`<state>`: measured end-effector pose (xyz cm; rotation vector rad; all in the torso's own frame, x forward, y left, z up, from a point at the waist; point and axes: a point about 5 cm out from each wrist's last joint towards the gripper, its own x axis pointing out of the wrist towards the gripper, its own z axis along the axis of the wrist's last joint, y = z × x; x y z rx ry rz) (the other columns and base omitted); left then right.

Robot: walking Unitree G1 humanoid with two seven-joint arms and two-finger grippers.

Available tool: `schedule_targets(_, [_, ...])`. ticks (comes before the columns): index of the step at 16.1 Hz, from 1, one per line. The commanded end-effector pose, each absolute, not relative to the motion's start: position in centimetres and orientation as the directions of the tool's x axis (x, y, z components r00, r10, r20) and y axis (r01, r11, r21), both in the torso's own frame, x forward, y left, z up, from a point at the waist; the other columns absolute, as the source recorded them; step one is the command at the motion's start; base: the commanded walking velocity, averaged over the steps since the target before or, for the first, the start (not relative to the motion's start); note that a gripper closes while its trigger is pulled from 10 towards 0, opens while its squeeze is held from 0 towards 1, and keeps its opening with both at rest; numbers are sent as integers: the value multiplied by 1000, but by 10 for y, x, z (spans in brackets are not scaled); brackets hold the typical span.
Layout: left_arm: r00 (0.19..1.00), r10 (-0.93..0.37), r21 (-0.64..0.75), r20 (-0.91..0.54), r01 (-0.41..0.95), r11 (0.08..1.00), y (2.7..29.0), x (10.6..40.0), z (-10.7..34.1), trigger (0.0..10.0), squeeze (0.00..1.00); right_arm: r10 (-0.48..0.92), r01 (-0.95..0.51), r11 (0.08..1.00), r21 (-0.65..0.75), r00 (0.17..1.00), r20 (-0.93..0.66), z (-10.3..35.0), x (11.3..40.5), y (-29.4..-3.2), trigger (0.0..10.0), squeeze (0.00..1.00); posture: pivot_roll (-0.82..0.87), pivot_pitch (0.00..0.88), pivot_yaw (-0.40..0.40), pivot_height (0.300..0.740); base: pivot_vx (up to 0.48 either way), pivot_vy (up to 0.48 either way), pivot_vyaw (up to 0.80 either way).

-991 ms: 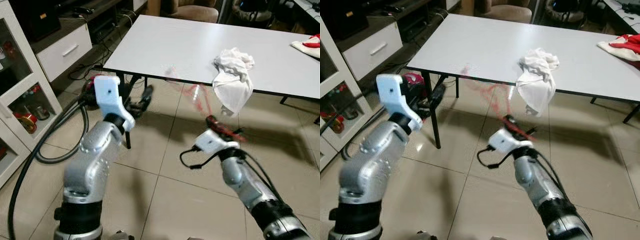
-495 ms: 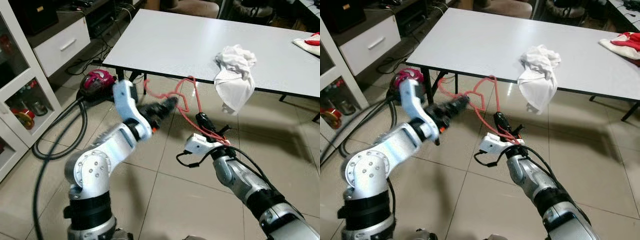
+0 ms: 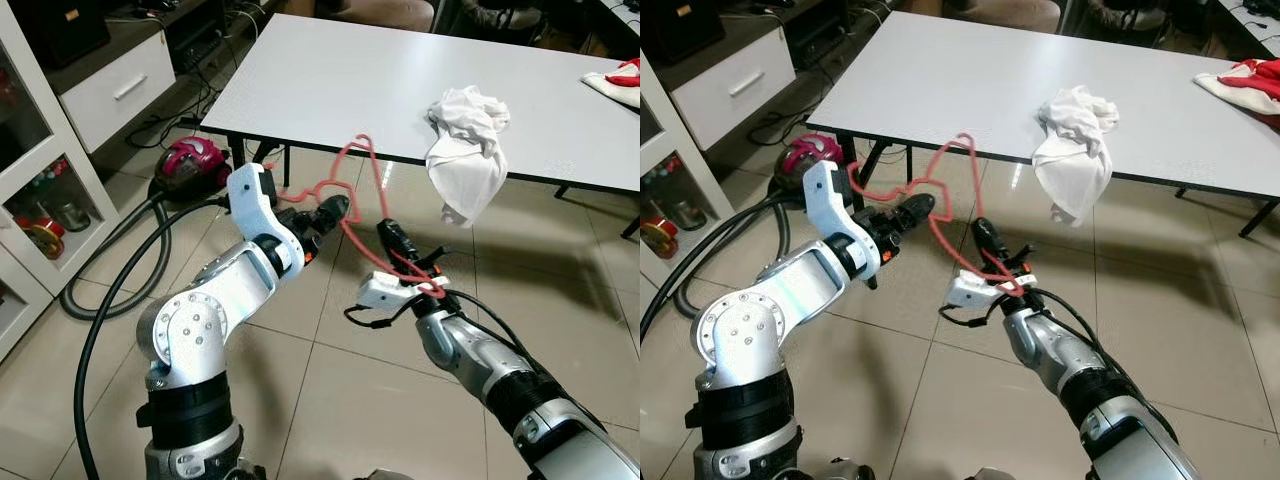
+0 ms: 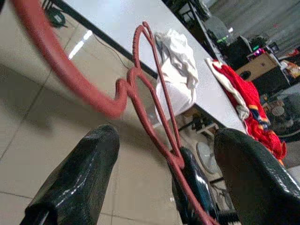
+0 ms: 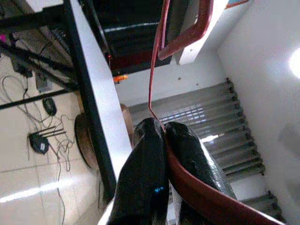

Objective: Hang hanger

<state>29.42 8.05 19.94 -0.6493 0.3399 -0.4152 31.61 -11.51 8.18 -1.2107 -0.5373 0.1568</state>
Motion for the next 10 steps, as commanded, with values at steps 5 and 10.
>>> schedule_targets(5, [908,-390,-678,-154,191,710,75,304,207,10000,0,391,234,388,-892,834,389,93,317,-108,0,0,-37,81,-36,740,0,0,0])
schedule_targets(10, [964,-243,-679,-111,105,726,91,316,213,10000,0,372,261,399,-879,830,415,96,314,-109,0,0,-45,81,-35,740,0,0,0])
